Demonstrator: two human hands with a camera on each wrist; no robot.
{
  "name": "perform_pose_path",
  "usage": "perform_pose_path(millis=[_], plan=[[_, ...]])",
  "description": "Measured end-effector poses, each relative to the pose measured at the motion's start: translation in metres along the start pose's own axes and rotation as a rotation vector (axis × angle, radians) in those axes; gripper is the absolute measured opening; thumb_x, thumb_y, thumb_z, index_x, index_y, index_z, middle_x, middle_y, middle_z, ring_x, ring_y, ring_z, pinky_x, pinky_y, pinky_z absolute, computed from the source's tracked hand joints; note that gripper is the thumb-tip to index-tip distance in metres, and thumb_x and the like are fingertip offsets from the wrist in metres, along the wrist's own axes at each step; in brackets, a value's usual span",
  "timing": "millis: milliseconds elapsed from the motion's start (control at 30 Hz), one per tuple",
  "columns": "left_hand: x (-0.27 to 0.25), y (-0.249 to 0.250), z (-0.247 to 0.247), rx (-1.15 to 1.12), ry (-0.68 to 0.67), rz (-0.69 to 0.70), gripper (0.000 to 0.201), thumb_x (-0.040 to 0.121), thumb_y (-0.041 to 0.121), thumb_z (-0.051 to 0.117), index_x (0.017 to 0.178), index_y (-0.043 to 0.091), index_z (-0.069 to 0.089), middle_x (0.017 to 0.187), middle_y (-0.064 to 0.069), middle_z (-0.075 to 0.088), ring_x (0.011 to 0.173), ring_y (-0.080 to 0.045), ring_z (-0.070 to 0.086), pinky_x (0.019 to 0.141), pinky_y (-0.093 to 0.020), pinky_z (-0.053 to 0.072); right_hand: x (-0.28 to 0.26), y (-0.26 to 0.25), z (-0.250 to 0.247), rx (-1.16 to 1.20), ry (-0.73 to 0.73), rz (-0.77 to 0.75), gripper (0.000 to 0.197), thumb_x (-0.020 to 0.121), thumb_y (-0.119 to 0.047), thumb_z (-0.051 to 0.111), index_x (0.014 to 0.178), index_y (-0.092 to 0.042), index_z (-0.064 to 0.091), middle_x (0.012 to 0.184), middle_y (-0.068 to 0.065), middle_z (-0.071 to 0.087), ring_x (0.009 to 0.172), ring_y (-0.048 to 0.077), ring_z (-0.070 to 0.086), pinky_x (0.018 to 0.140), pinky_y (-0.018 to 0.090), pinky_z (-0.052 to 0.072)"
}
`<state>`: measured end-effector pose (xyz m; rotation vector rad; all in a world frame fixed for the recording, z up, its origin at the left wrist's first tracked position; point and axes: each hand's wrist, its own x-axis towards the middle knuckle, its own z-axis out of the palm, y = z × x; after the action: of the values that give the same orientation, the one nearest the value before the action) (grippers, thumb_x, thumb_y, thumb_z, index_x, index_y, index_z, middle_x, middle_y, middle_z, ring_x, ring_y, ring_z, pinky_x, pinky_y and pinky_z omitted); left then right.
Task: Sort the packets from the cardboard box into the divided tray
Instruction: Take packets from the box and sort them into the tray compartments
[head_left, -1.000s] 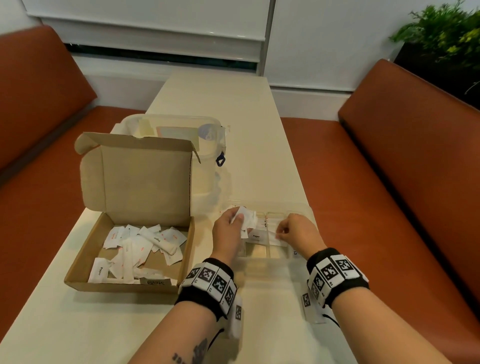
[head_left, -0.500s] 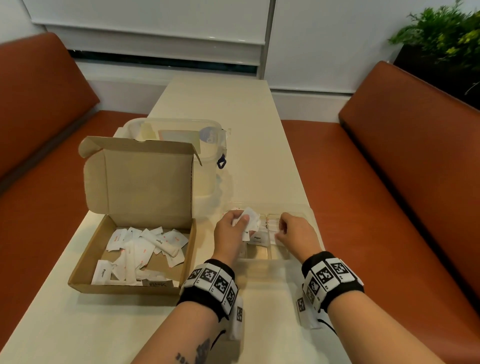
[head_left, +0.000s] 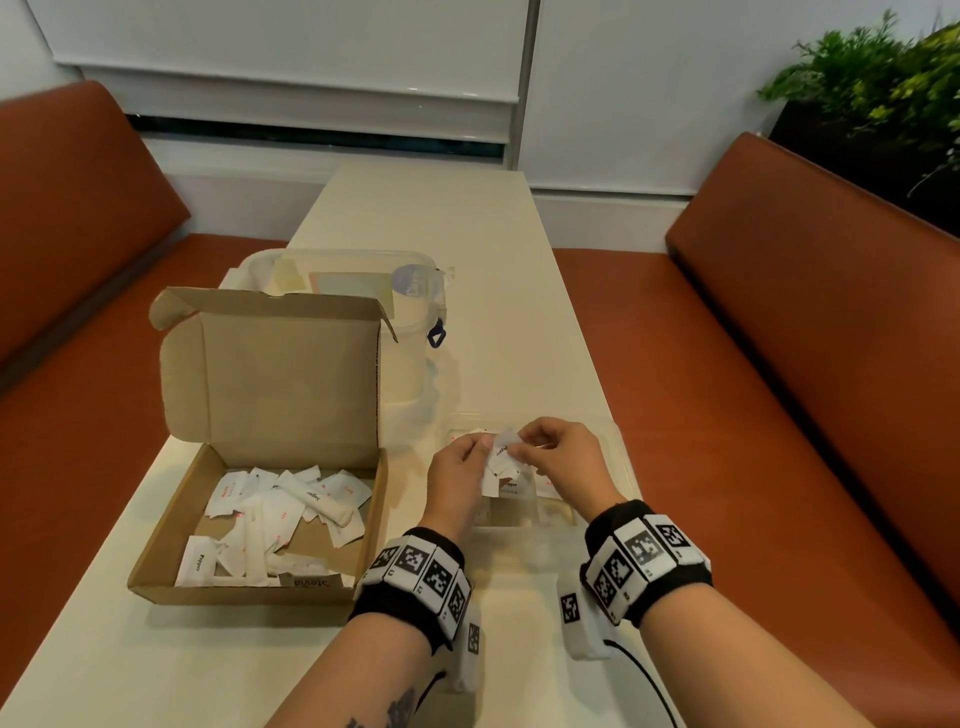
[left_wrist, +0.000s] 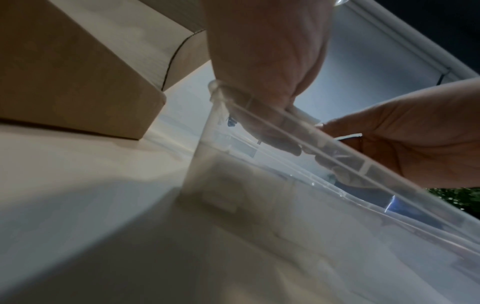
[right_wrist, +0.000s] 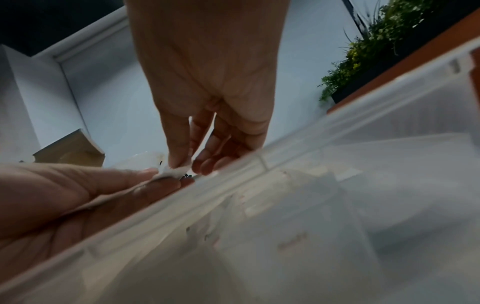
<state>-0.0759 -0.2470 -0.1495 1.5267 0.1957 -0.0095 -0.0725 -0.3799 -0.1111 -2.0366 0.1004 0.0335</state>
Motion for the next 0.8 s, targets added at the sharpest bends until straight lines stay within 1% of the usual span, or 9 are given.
perform_pose_path(millis=[100, 167, 267, 333, 433, 533, 667, 733, 800], plan=[[-0.001, 0.001, 0.000, -0.007, 0.020, 0.001, 0.024, 0.097, 0.018, 0.051, 0.081, 0.022, 0.068, 0.080, 0.000, 0.064, 0.077, -0.017, 0.057, 0.073, -0.032, 0.047, 0.001, -0.002, -0.002, 0.056, 0.065, -0.004, 0.006, 0.080, -0.015, 0.073, 0.080, -0.010, 0.071, 0.078, 0.002, 0.069, 0.072, 0.013, 0.060, 0.067, 0.027, 0.052], [0.000, 0.001, -0.001, -0.007, 0.027, 0.014, 0.021, 0.096, 0.019, 0.054, 0.083, 0.025, 0.069, 0.083, 0.003, 0.067, 0.080, -0.015, 0.059, 0.075, -0.030, 0.048, 0.001, -0.004, -0.006, 0.096, 0.083, -0.014, 0.007, 0.083, -0.015, 0.071, 0.082, -0.008, 0.072, 0.076, 0.003, 0.069, 0.067, 0.011, 0.060, 0.059, 0.018, 0.050], [0.001, -0.001, 0.000, -0.016, 0.014, 0.013, 0.010, 0.091, 0.024, 0.063, 0.085, 0.027, 0.070, 0.088, 0.011, 0.069, 0.088, -0.008, 0.063, 0.082, -0.025, 0.048, 0.002, -0.009, -0.012, 0.034, 0.020, -0.048, 0.004, 0.084, -0.013, 0.070, 0.084, -0.010, 0.073, 0.067, -0.004, 0.066, 0.056, -0.002, 0.056, 0.053, 0.006, 0.043], [0.000, -0.001, 0.001, -0.020, 0.016, 0.014, 0.012, 0.087, 0.023, 0.067, 0.079, 0.030, 0.070, 0.083, 0.016, 0.068, 0.086, 0.000, 0.062, 0.077, -0.017, 0.045, 0.004, -0.013, -0.013, -0.017, -0.021, -0.068, 0.007, 0.083, -0.013, 0.071, 0.088, -0.009, 0.073, 0.065, -0.008, 0.063, 0.052, -0.009, 0.055, 0.053, 0.003, 0.040], [0.001, -0.001, 0.001, -0.021, 0.051, 0.019, 0.016, 0.087, 0.019, 0.068, 0.075, 0.031, 0.068, 0.083, 0.014, 0.066, 0.084, -0.001, 0.060, 0.075, -0.017, 0.043, 0.004, -0.014, -0.007, -0.020, 0.002, -0.058, 0.011, 0.082, -0.019, 0.073, 0.087, -0.010, 0.070, 0.062, -0.006, 0.059, 0.053, -0.003, 0.052, 0.057, 0.011, 0.042], [0.002, -0.001, 0.001, -0.032, 0.080, 0.023, 0.016, 0.090, 0.017, 0.063, 0.078, 0.027, 0.067, 0.085, 0.011, 0.065, 0.084, -0.004, 0.058, 0.075, -0.015, 0.043, 0.000, -0.008, 0.000, 0.032, 0.020, 0.008, 0.017, 0.078, -0.021, 0.076, 0.075, -0.011, 0.063, 0.067, -0.004, 0.058, 0.064, 0.009, 0.052, 0.061, 0.021, 0.042], [0.000, -0.001, 0.001, -0.036, 0.117, 0.030, 0.017, 0.095, 0.011, 0.054, 0.099, 0.018, 0.069, 0.100, 0.006, 0.067, 0.096, -0.009, 0.061, 0.085, -0.019, 0.047, -0.001, -0.010, 0.001, 0.091, 0.056, 0.028, 0.016, 0.081, -0.017, 0.073, 0.073, -0.010, 0.060, 0.075, 0.007, 0.063, 0.070, 0.017, 0.056, 0.070, 0.033, 0.050], [-0.001, -0.001, 0.001, -0.053, 0.207, 0.026, 0.022, 0.097, 0.011, 0.051, 0.111, 0.012, 0.068, 0.111, 0.000, 0.067, 0.107, -0.015, 0.060, 0.096, -0.029, 0.048, 0.003, -0.011, -0.004, 0.046, 0.115, 0.017, 0.012, 0.082, -0.013, 0.068, 0.074, -0.013, 0.059, 0.077, 0.010, 0.067, 0.069, 0.018, 0.058, 0.068, 0.032, 0.050], [-0.001, -0.001, 0.002, -0.081, 0.305, 0.039, 0.025, 0.098, 0.012, 0.049, 0.115, 0.012, 0.067, 0.115, 0.000, 0.066, 0.112, -0.017, 0.059, 0.102, -0.034, 0.046, 0.004, -0.009, -0.008, -0.084, 0.117, -0.008, 0.008, 0.082, -0.008, 0.062, 0.078, -0.015, 0.064, 0.076, 0.010, 0.069, 0.063, 0.014, 0.055, 0.059, 0.022, 0.044]])
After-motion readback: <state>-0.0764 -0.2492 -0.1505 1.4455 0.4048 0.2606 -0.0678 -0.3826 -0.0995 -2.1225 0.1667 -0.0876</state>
